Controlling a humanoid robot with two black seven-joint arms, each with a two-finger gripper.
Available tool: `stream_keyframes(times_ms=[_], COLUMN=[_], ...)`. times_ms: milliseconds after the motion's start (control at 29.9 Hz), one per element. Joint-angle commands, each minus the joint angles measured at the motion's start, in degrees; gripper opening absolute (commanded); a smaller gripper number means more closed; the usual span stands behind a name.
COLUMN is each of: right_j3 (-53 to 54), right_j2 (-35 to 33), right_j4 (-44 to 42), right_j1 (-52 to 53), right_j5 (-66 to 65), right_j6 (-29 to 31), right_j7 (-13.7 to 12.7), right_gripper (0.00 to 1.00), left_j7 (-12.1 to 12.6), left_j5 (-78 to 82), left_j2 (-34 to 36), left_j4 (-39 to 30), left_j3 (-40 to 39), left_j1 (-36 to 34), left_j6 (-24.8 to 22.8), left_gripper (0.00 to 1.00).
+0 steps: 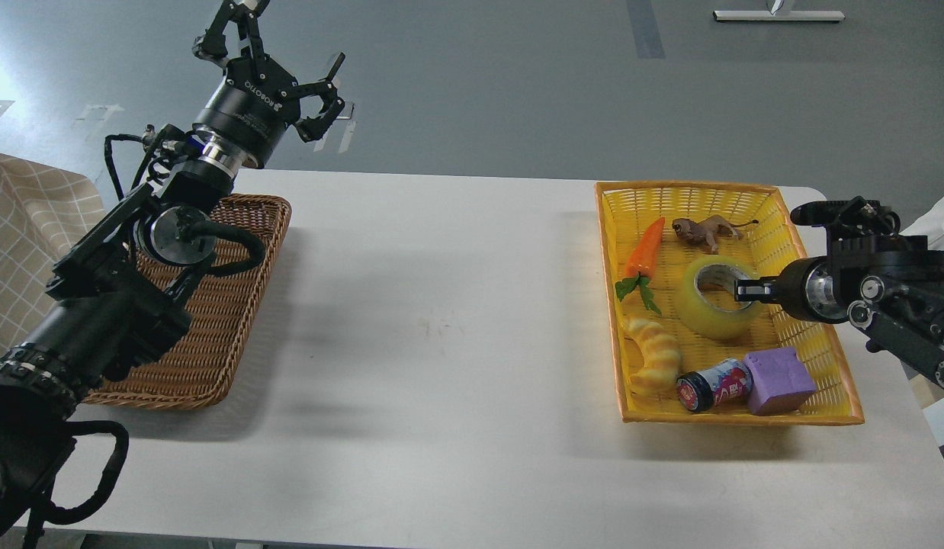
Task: Place and transfer tape with both arms
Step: 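Lower the right gripper into the tape roll's hole and grip it, then lift the tape roll and carry it toward the table center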
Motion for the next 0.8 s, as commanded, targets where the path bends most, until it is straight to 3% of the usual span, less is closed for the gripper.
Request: stream_keyframes(times_ms=[0,167,569,769], right_j3=[0.1,0.3,0.7,0.8], right_j2=[-0.2,-0.2,-8.6,-9.6], right_j4=[0.1,1.4,14.0,16.7], right_j1=[0.2,2.1,5.5,9.8], right_j5=[0.0,0.1,0.3,0.5], right_j6=[0.0,0.0,0.0,0.0], right_j7=[0.0,0.0,0.0,0.0], right_gripper=[0.08,0.04,0.04,0.04], left_j7=[0.0,0.0,0.0,0.0], left_j5=[0.0,0.0,0.0,0.1], left_j2=[0.0,-0.2,0.0,0.0], left_j4=[0.0,0.1,0.1,0.1], left_j3=[0.0,0.0,-0.1,-0.5], left_j1=[0.0,0.0,-0.1,-0.1], left_j6=[0.0,0.0,0.0,0.0], left_gripper=[0.98,0.98,0.98,0.98])
